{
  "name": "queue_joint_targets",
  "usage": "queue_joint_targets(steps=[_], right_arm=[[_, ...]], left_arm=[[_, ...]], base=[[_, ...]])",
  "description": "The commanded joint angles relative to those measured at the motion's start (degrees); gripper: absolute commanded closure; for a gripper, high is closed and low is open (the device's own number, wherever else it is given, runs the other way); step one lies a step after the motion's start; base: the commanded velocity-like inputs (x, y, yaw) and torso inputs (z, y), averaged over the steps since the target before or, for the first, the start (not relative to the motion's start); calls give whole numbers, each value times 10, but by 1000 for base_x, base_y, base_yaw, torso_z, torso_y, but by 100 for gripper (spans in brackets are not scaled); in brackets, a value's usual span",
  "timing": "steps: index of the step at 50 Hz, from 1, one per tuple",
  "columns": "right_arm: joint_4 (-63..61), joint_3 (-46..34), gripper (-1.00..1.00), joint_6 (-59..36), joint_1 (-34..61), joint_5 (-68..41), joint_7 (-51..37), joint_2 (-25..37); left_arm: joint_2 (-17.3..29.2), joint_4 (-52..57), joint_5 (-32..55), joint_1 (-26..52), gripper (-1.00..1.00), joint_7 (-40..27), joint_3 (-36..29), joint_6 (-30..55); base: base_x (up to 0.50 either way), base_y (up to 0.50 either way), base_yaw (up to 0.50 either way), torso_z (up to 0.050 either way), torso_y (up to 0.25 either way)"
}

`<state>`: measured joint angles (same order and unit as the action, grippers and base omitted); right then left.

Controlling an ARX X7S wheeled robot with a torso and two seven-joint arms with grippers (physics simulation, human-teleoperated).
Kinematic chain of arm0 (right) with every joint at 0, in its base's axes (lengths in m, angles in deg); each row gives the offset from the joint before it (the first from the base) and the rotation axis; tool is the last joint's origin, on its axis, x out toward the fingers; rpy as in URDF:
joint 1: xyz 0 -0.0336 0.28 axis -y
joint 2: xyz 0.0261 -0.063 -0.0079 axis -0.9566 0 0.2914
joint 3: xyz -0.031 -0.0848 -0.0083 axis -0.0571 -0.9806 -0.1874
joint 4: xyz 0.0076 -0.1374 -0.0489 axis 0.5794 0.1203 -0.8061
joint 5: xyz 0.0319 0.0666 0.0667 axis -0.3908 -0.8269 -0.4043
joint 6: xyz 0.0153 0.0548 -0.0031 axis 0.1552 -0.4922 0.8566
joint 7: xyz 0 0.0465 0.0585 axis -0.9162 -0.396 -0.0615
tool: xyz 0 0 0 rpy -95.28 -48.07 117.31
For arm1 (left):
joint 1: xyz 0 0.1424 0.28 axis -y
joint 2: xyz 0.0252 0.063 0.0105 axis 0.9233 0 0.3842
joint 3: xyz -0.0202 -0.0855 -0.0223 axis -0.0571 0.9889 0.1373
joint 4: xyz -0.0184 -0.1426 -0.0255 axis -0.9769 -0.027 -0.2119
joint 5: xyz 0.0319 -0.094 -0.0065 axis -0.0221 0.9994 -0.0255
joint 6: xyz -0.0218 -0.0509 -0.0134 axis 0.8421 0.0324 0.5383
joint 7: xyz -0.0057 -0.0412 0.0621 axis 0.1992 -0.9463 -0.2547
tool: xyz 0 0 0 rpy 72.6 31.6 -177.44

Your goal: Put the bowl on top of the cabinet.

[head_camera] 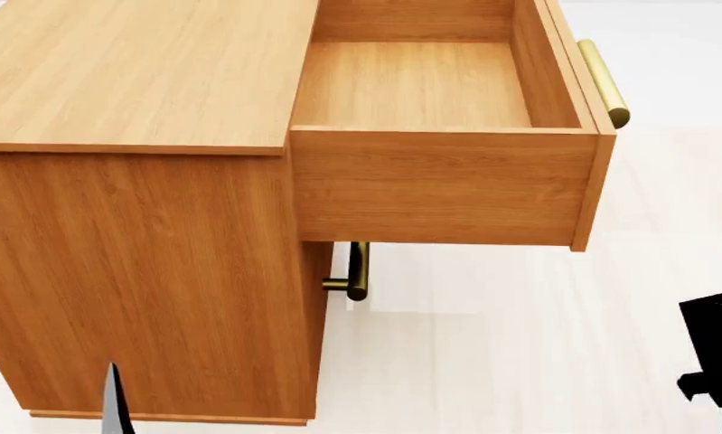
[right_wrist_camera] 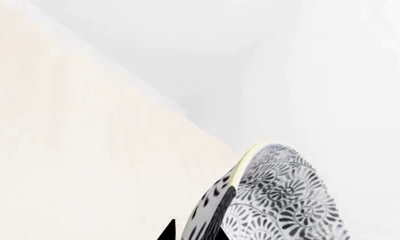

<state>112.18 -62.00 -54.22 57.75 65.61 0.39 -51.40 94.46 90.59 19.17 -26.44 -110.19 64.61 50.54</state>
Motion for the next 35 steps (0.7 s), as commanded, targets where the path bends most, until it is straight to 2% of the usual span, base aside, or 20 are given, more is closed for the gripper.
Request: queue_joint_targets(steps=[1,10,16,21,29,35], right_arm=[[-166,32,100,-86,43,27,31,26],[-289,43,100,-162,146,49,54,39],[-280,5,100,-152,246,68,68,23],[-277,-14,100,-146,293,76,74,9],[-151,-87,100,-57,438,75,86,-72],[-167,-131,100,-41,491,74,138,-123]], left_arm=[[2,-7,2,-1,-100,-1,4,-20],[4,-5,3,-2,-100,-4,3,-20],[6,-1,5,-1,-100,-7,4,-16],[7,-2,7,-2,-100,-8,3,-17],[10,1,10,-1,-100,-9,2,-14],[12,3,14,-2,-100,-10,1,-15]], base=[[0,0,0,0,0],[0,0,0,0,0],[0,0,0,0,0],[0,0,0,0,0],[0,0,0,0,0],[0,0,0,0,0]])
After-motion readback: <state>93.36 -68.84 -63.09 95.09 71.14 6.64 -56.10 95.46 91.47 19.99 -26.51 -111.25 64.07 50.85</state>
